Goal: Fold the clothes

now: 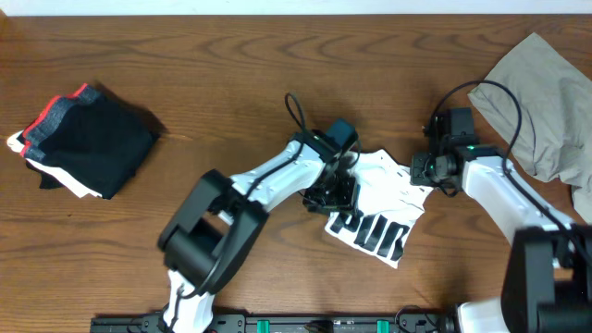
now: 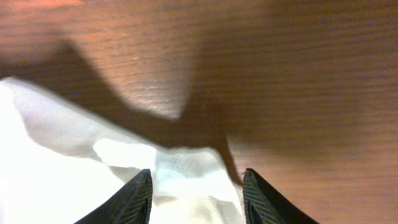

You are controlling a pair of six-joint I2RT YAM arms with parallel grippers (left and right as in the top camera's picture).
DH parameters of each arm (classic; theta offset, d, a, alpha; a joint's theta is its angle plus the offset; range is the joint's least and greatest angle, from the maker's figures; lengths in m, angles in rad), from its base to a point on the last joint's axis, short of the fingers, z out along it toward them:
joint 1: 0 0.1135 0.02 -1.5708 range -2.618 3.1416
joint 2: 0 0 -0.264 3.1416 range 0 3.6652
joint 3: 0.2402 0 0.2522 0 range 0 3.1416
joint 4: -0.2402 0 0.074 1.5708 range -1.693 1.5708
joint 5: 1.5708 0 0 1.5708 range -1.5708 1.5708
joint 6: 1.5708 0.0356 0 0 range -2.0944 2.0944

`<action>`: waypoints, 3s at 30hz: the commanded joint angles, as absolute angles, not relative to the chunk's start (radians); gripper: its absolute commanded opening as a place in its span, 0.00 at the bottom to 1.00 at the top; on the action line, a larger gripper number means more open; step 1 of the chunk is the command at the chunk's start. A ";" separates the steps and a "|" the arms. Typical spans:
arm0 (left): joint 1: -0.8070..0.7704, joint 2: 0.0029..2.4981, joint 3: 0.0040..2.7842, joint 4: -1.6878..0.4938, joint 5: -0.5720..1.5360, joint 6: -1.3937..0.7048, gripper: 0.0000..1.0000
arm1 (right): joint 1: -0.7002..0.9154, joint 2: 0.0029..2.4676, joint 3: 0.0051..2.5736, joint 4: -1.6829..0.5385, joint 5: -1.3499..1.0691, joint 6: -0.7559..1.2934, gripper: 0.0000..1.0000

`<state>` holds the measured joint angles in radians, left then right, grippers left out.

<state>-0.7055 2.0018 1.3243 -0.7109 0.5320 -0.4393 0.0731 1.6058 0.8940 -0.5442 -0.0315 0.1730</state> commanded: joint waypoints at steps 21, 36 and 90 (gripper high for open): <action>-0.627 2.016 1.322 -0.476 0.599 -0.142 0.97 | 0.067 1.325 0.952 -0.823 -0.060 0.157 0.45; -0.630 2.097 1.322 -0.330 0.800 -0.081 0.84 | 0.067 1.326 0.952 -0.834 -0.061 0.164 0.43; -0.093 1.781 1.328 -0.577 0.091 0.052 0.06 | 0.067 1.326 0.952 -0.887 -0.060 0.178 0.41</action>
